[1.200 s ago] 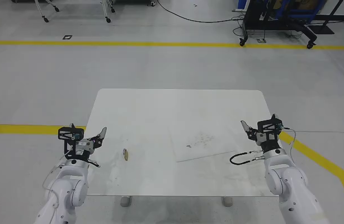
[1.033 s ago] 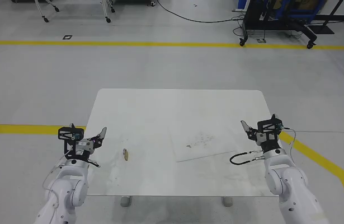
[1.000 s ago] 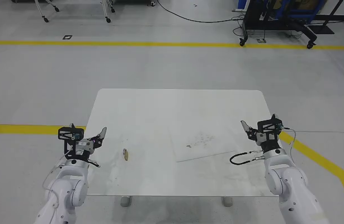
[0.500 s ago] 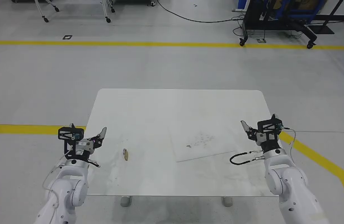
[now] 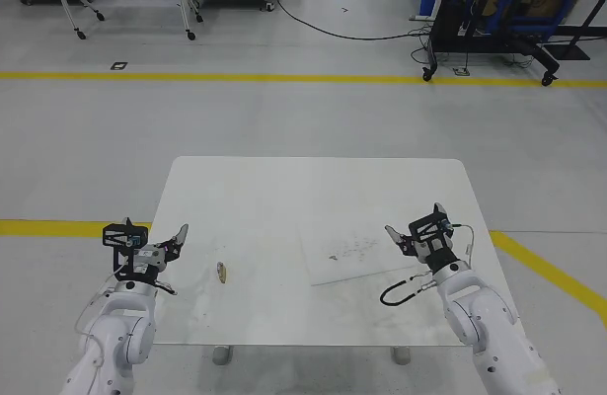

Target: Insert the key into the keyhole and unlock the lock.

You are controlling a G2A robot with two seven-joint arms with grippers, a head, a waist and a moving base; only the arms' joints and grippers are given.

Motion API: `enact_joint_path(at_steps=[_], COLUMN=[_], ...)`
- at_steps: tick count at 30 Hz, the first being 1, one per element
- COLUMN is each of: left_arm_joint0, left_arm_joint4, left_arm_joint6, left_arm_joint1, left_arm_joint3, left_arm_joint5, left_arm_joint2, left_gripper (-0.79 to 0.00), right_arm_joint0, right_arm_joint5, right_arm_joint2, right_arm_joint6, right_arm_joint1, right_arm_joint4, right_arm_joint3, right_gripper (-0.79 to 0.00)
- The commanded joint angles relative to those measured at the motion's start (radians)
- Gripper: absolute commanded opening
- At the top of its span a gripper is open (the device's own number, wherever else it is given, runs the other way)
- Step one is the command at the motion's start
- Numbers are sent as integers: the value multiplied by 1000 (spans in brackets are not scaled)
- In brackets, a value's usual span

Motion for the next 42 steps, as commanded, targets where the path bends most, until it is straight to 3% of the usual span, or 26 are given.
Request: enact_joint_path(at_steps=[1, 10, 16, 20, 26, 28, 31, 32, 36, 42], left_arm_joint0=[0, 0, 0, 0, 0, 0, 0, 0, 0, 0], left_arm_joint4=[0, 0, 0, 0, 0, 0, 0, 0, 0, 0], left_arm_joint6=[0, 0, 0, 0, 0, 0, 0, 0, 0, 0], left_arm_joint1=[0, 0, 0, 0, 0, 0, 0, 0, 0, 0], left_arm_joint3=[0, 0, 0, 0, 0, 0, 0, 0, 0, 0], left_arm_joint5=[0, 0, 0, 0, 0, 0, 0, 0, 0, 0], left_arm_joint2=[0, 0, 0, 0, 0, 0, 0, 0, 0, 0], left_gripper=[0, 0, 0, 0, 0, 0, 0, 0, 0, 0], right_arm_joint0=[0, 2, 141, 267, 431, 464, 502, 511, 533, 551], right_arm_joint5=[0, -28, -296, -481, -797, -834, -823, -814, -800, -815], right_arm_joint2=[0, -8, -114, -210, -306, -329, -358, -367, -384, -402], right_arm_joint6=[0, -10, 9, 57, 68, 80, 107, 111, 91, 88], right_arm_joint1=[0, -1, -4, -16, -21, -21, -22, -22, -21, -15], right_arm_joint4=[0, 22, 78, 193, 212, 171, 79, 49, -3, -66], right_arm_joint3=[0, 1, 132, 276, 488, 525, 548, 552, 575, 571], right_gripper=[0, 0, 0, 0, 0, -175, -243, -215, -400, -502])
